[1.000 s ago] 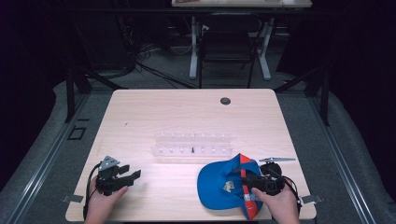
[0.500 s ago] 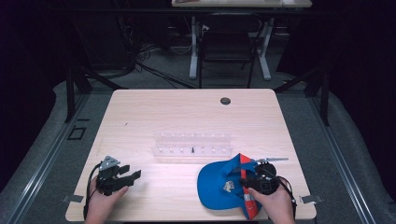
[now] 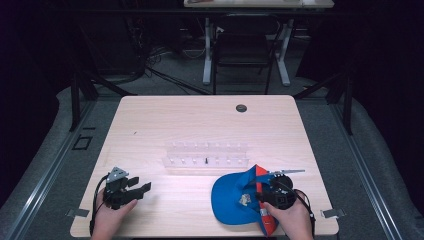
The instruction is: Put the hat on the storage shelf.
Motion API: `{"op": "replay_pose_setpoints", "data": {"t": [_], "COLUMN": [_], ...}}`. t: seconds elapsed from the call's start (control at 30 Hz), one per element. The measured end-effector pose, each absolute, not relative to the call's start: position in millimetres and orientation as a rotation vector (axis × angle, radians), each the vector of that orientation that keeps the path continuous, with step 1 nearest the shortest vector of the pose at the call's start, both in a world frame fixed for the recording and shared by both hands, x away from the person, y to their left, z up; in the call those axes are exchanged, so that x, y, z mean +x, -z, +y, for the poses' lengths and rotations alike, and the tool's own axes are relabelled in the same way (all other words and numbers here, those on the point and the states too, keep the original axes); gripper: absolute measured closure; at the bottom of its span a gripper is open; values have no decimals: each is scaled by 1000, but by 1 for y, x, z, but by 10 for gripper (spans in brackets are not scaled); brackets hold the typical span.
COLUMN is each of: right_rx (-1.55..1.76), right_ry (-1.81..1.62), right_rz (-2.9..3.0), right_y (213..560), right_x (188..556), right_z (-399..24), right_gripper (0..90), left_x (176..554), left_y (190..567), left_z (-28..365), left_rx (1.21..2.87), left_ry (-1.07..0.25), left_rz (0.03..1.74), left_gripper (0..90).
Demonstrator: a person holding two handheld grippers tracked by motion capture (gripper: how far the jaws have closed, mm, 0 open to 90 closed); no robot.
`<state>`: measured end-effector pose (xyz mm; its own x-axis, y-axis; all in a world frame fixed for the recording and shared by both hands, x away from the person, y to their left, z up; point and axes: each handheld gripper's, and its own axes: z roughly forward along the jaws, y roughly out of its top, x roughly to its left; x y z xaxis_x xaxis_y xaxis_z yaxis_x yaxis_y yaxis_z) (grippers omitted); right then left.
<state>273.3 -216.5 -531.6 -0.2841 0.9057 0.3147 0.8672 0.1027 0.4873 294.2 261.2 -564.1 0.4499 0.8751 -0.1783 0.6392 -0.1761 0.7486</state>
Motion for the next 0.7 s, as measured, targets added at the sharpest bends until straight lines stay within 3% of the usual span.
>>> {"op": "replay_pose_setpoints", "data": {"t": [0.17,0.3,0.7], "right_rx": [1836,1830,1851], "right_ry": [-911,-911,-887], "right_rz": [2283,2292,2259], "right_y": [532,533,536], "right_x": [274,274,276], "right_z": [-214,-213,-209], "right_gripper": [733,686,763], "left_x": [294,294,294], "left_y": [564,564,563], "left_z": [261,262,263], "left_rx": [1903,1900,1909], "left_ry": [-373,-371,-365], "left_rz": [1273,1274,1276], "left_gripper": [409,409,409]}}
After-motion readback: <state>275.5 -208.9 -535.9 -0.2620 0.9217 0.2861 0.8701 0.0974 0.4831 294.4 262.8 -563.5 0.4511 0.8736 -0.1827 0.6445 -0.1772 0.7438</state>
